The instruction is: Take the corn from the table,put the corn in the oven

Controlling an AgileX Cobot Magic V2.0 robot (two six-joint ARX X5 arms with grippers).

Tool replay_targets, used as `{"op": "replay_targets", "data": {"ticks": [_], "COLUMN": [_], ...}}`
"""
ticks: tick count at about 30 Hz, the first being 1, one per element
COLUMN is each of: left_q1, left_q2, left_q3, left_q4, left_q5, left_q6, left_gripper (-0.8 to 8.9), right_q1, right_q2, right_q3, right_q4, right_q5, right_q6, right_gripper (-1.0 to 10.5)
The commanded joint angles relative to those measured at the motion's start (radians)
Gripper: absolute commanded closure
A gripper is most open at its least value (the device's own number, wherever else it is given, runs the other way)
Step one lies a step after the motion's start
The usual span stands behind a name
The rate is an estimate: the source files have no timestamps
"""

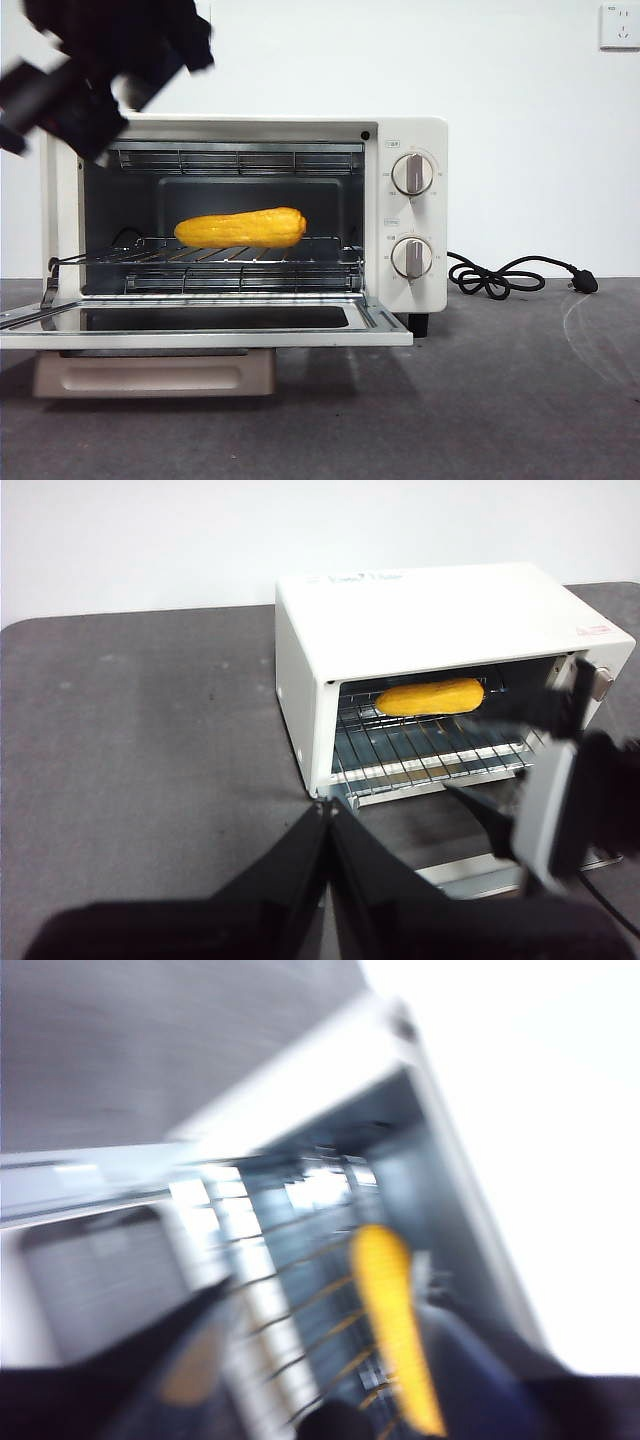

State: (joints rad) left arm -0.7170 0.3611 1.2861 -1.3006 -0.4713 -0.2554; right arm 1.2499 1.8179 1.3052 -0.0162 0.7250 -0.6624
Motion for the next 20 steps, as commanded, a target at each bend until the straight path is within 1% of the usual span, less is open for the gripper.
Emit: {"op": "replay_targets", "data": {"ticks": [1,4,6,9,12,13,15,17,20], "left_q1": [-0.029,-0.071,-0.103,-0.161,-0.225,-0.251,-0.291,-0.332,-0.387], "left_q2": [0.016,0.042,0.065,0.114,0.174,0.197,0.232,0.270,0.331], "left_q3": [-0.001,-0.002,-0.002,-0.002,-0.002,-0.002,-0.002,-0.002,-0.002], "left_q4": [0.018,0.023,0.031,0.040,0.039,0.040,0.047,0.061,0.107], "left_q5": [-0.029,-0.031,-0.030,-0.026,-0.008,0.015,0.071,0.154,0.327], "left_q6": [0.002,0.003,0.005,0.006,0.026,0.044,0.070,0.117,0.204], "left_gripper": [8.20,8.20,8.20,8.20,8.21,8.21,8.21,8.22,8.22], "right_q1": [0.040,0.085,0.101,0.120,0.119,0.118,0.113,0.103,0.087], "right_q2": [-0.035,-0.081,-0.117,-0.187,-0.265,-0.297,-0.347,-0.402,-0.493], "right_q3": [-0.001,-0.001,-0.001,-0.001,0.000,0.000,0.000,0.000,0.000], "right_q4": [-0.081,-0.200,-0.279,-0.410,-0.526,-0.564,-0.610,-0.642,-0.667], "right_q5": [0.001,-0.011,-0.041,-0.123,-0.251,-0.298,-0.338,-0.348,-0.347], "right_q6": [0.092,0.169,0.206,0.285,0.373,0.407,0.437,0.452,0.462], "right_gripper": [9.6,9.6,9.6,9.6,9.6,9.6,9.6,9.6,9.6]}}
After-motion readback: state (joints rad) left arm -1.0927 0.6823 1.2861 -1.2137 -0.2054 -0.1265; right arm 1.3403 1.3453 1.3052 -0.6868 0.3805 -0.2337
